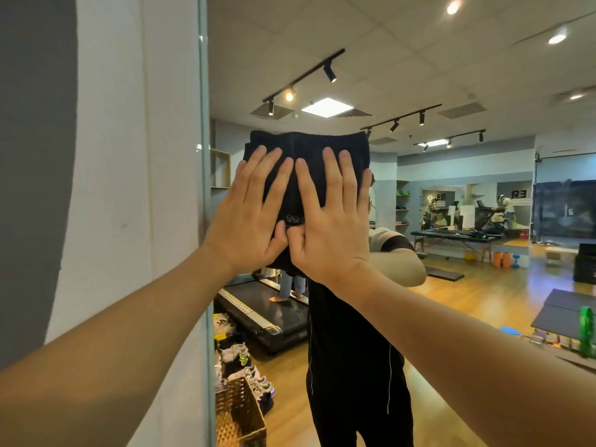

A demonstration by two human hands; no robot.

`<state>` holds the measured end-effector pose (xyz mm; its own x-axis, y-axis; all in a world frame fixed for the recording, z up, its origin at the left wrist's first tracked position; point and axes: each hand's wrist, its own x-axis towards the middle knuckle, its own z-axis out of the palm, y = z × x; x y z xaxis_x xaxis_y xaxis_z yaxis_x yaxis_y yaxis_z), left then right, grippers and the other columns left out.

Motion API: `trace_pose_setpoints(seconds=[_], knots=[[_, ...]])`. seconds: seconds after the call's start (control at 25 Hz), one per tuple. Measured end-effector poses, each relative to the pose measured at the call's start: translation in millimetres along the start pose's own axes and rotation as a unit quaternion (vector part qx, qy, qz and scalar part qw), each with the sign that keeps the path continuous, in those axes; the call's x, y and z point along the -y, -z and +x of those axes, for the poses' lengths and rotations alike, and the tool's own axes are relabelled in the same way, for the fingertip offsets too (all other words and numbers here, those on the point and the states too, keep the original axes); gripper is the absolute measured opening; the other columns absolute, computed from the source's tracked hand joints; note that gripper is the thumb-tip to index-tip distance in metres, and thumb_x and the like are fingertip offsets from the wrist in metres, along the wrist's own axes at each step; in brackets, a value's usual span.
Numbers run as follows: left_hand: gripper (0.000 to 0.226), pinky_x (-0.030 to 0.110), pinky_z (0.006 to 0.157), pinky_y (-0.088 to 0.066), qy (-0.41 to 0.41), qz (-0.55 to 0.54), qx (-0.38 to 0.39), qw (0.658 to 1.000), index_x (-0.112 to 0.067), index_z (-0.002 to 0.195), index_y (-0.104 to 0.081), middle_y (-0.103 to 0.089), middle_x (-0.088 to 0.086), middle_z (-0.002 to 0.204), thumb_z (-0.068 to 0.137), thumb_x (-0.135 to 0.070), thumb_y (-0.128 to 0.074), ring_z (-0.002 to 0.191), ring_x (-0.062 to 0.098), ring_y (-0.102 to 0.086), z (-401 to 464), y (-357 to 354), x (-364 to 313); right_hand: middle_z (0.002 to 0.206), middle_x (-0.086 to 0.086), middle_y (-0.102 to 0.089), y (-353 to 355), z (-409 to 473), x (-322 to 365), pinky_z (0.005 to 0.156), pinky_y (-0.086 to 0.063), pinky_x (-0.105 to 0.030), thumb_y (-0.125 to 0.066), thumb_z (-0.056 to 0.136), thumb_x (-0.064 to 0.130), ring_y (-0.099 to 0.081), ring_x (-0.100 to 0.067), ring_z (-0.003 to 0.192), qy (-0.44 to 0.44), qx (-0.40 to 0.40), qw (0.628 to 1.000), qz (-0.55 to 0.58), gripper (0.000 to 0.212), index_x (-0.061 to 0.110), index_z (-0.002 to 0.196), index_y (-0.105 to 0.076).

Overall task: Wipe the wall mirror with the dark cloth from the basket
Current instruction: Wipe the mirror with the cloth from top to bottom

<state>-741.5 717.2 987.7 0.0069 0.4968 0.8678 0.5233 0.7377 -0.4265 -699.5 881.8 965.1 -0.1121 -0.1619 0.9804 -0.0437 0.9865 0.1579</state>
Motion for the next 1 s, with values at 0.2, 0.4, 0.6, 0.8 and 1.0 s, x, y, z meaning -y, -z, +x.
trace_pose_setpoints(seconds=[0.2,0.4,0.6,0.8,1.0], knots=[[0.077,0.057,0.125,-0.018,0.014,0.023,0.008,1.000,-0.001,0.158,-0.022,-0.020,0.024,0.164,0.091,-0.032,-0.043,0.155,0.039,-0.013,-30,12,45,0.167,-0.024,-0.023,-20,11,53,0.126,-0.008,-0.065,-0.044,0.090,0.048,-0.014,-0.044,0.157,0.009,0.006,1.000,-0.005,0.080,0.015,0.162,-0.032],[0.075,0.056,0.125,-0.017,0.021,0.024,0.012,0.999,0.000,0.158,-0.022,-0.020,0.026,0.164,0.093,-0.030,-0.044,0.155,0.040,-0.012,-36,13,49,0.164,-0.025,-0.030,-22,11,59,0.126,-0.010,-0.064,-0.048,0.091,0.046,-0.019,-0.044,0.156,0.007,-0.004,1.000,-0.006,0.077,0.015,0.160,-0.037],[0.076,0.056,0.126,-0.015,0.048,0.013,0.020,0.999,0.001,0.158,-0.020,-0.018,0.026,0.164,0.093,-0.029,-0.044,0.155,0.040,-0.009,-65,9,31,0.164,-0.026,-0.030,-23,-17,61,0.126,-0.012,-0.065,-0.051,0.092,0.044,-0.019,-0.044,0.156,0.028,0.015,1.000,0.002,0.076,0.014,0.160,-0.037],[0.076,0.059,0.124,-0.018,0.061,0.003,0.042,0.997,0.002,0.158,-0.020,-0.017,0.027,0.163,0.093,-0.029,-0.045,0.155,0.043,-0.009,-115,-3,1,0.166,-0.026,-0.027,-26,-75,63,0.126,-0.012,-0.063,-0.053,0.094,0.042,-0.015,-0.042,0.156,0.039,0.037,0.998,0.019,0.075,0.013,0.161,-0.036],[0.078,0.060,0.125,-0.014,0.098,0.000,0.067,0.993,0.001,0.159,-0.014,-0.010,0.027,0.165,0.094,-0.030,-0.043,0.156,0.042,-0.001,-141,-11,-26,0.168,-0.023,-0.024,-21,-108,59,0.129,-0.006,-0.059,-0.054,0.099,0.042,-0.011,-0.039,0.157,0.059,0.068,0.995,0.032,0.072,0.014,0.161,-0.034]])
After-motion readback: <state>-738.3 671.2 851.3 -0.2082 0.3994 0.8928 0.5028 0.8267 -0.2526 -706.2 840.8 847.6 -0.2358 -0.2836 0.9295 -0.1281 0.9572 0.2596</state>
